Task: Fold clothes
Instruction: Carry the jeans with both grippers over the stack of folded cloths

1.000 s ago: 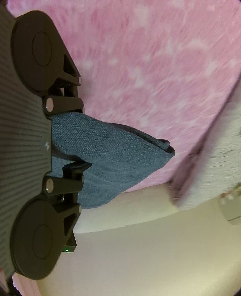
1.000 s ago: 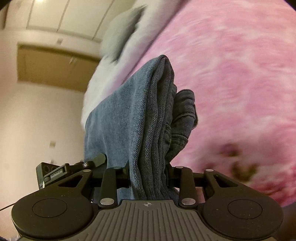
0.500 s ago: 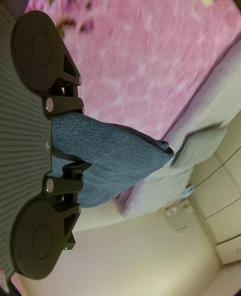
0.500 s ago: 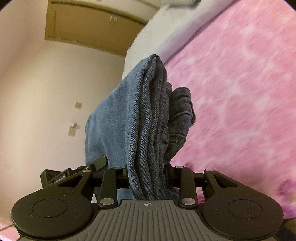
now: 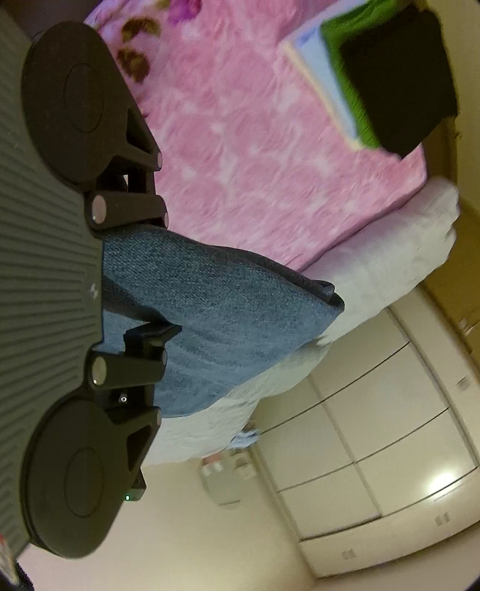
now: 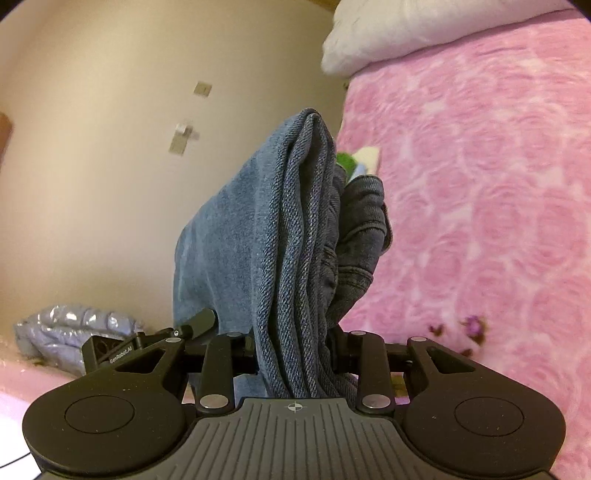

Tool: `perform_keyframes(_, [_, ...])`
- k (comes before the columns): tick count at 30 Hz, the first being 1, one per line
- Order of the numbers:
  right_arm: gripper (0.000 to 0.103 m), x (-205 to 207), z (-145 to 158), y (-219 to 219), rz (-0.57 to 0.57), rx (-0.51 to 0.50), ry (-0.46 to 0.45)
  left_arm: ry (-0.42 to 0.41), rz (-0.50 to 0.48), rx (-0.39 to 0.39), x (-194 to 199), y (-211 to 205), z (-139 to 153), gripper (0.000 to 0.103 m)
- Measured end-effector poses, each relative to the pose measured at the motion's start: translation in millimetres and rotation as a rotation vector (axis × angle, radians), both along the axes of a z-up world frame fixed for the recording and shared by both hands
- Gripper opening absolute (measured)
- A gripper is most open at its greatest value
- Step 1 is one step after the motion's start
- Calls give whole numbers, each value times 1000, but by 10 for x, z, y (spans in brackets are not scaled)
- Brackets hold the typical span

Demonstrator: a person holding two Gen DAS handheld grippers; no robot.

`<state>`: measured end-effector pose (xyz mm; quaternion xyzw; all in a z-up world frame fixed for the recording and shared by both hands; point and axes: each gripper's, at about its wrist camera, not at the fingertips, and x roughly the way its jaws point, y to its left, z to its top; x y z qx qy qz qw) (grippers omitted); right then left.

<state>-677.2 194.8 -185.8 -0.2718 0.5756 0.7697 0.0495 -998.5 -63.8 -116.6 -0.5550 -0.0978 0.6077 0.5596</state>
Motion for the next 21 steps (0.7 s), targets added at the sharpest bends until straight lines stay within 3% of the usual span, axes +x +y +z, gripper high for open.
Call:
perform_keyframes(7, [31,-918,0,46,-3,-20,15,44,-16,0,-959,169,68,32])
perform_keyframes(12, [31,-1702,-137,-10,-76,-21,17,28,-70,0,-1861,367,-159,32])
perform_keyframes(21, [31,-3268,-553,-162,-236,-112,-13,38,-205,-73,-3658,898,-479,32])
